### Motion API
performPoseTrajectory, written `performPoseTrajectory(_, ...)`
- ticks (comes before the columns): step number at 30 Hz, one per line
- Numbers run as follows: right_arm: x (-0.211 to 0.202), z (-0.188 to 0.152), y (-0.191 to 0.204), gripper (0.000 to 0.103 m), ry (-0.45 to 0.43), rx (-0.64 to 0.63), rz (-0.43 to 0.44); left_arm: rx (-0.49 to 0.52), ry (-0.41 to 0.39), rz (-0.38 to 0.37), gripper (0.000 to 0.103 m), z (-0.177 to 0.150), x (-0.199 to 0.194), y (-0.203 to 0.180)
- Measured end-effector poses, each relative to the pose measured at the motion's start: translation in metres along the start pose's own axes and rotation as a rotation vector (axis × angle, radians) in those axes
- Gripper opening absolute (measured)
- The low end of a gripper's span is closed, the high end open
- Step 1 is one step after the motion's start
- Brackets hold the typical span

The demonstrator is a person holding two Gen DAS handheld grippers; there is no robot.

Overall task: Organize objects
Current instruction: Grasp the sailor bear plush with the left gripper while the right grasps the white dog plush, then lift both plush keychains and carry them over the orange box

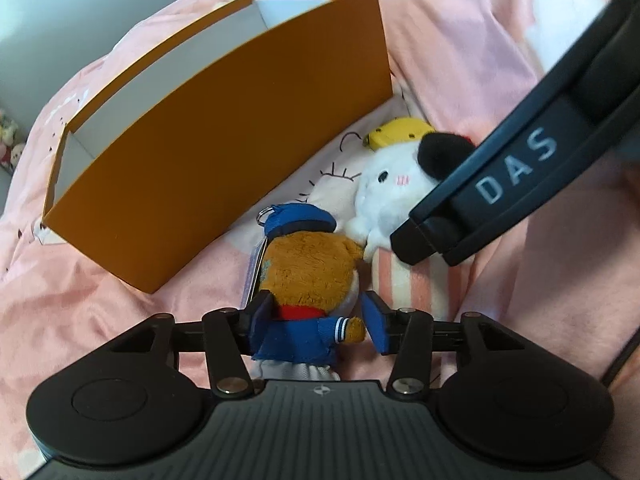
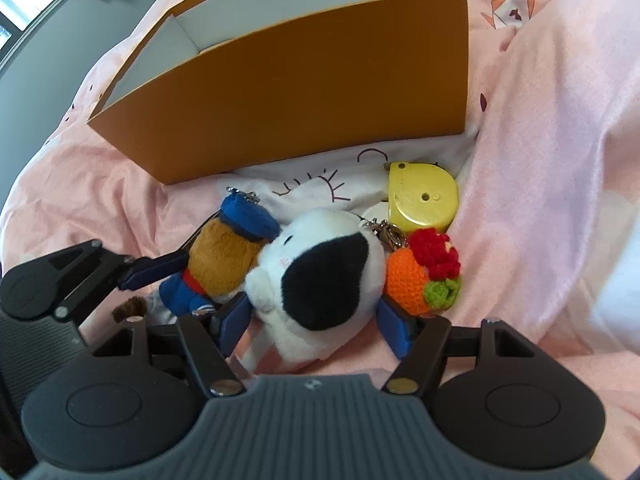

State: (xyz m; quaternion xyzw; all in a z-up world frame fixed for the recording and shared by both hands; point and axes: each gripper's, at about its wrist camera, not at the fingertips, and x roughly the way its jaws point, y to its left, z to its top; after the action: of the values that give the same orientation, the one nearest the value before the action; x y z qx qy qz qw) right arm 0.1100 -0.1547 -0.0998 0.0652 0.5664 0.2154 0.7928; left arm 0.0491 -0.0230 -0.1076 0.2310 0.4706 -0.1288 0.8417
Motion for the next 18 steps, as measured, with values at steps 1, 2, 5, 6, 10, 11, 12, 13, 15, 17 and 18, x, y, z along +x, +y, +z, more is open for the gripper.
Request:
performPoseTrajectory(1,0.000,0.000,0.000,0.070,0.003,-0.004,0.002,0.007,0.004,0.007,0.056,0.000,0.002,-0.001)
performPoseTrajectory(2,0.001,0.000,0.000,0.069,0.005,-0.005,0.006,0.015,0.005,0.014,0.056,0.000,0.004,-0.001)
performPoseTrajectory(5,0.004,0.002,-0.002,0.065,0.006,-0.001,0.021,0.019,-0.001,0.034,0.055,-0.001,0.010,0.000)
performPoseTrajectory(6,0.005,0.003,-0.002,0.064,-0.001,-0.003,0.025,0.004,-0.007,0.032,0.055,-0.002,0.010,0.003)
performPoseTrajectory(10,0.003,0.006,-0.003,0.062,-0.056,-0.016,0.036,-0.095,-0.026,0.003,0.053,-0.006,0.008,0.019)
performPoseTrajectory(11,0.005,0.007,-0.003,0.062,-0.072,-0.024,0.037,-0.132,-0.030,-0.006,0.053,-0.007,0.007,0.025)
performPoseTrajectory(12,0.006,0.008,-0.003,0.062,-0.089,-0.036,0.036,-0.175,-0.033,-0.017,0.053,-0.008,0.007,0.031)
performPoseTrajectory(13,0.008,0.010,-0.002,0.062,-0.101,-0.046,0.033,-0.201,-0.032,-0.021,0.053,-0.009,0.007,0.035)
performPoseTrajectory(15,0.009,0.012,0.000,0.062,-0.103,-0.057,0.028,-0.162,-0.033,-0.001,0.053,-0.009,0.005,0.029)
performPoseTrajectory(17,0.008,0.011,0.003,0.062,-0.104,-0.077,0.020,-0.046,-0.012,0.062,0.054,-0.007,0.008,0.011)
performPoseTrajectory(18,0.008,0.010,0.003,0.062,-0.101,-0.077,0.020,-0.004,-0.005,0.092,0.054,-0.006,0.011,0.004)
